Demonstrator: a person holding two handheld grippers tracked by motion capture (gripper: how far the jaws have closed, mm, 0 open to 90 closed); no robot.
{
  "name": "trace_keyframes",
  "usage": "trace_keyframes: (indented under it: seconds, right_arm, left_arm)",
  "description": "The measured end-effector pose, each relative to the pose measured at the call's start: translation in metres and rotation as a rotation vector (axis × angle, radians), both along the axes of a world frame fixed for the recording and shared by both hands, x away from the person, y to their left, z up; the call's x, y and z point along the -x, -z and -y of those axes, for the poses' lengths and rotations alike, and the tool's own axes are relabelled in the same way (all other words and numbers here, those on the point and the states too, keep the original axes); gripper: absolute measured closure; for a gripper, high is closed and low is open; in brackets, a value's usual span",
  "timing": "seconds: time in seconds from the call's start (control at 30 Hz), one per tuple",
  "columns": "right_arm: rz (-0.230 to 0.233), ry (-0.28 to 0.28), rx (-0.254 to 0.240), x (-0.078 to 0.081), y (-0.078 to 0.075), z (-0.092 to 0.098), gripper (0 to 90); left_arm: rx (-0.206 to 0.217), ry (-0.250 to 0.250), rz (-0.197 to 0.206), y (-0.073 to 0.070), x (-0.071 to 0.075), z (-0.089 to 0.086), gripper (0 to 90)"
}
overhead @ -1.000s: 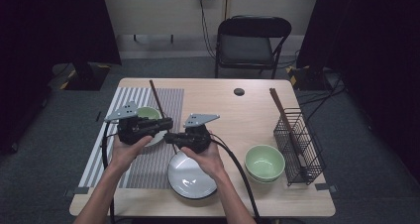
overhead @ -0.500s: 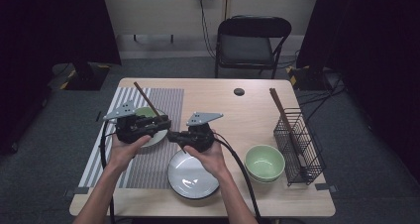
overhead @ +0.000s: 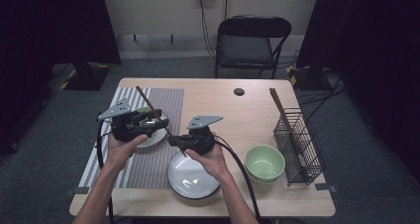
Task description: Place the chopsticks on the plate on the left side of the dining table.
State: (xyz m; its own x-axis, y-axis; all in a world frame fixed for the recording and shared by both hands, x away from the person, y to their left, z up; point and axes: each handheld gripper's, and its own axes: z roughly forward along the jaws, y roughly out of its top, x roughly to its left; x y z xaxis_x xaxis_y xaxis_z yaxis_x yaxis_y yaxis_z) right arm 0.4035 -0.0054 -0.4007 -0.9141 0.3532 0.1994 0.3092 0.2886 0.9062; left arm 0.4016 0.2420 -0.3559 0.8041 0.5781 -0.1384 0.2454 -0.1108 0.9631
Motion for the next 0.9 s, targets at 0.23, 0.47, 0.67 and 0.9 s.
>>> trace_keyframes:
  seconds: [0.23, 0.47, 0.67, 0.9]
  right_arm:
    - [0.012, 0.007, 0.007, 0.003, -0.003, 0.003, 86.0]
    - [0.015, 0.020, 0.016, 0.004, -0.006, 0.006, 85.9]
    - [0.026, 0.021, 0.018, 0.004, -0.011, 0.013, 85.4]
    - [0.031, 0.017, 0.024, 0.005, -0.012, 0.017, 85.5]
  left_arm:
    - [0.033, -0.021, -0.021, 0.005, -0.004, -0.005, 45.6]
    - [0.032, -0.013, -0.033, 0.009, -0.008, -0.007, 44.8]
    - [0.030, -0.022, -0.050, 0.013, -0.010, -0.009, 40.3]
    - [0.020, -0.020, -0.041, 0.012, -0.011, -0.009, 35.5]
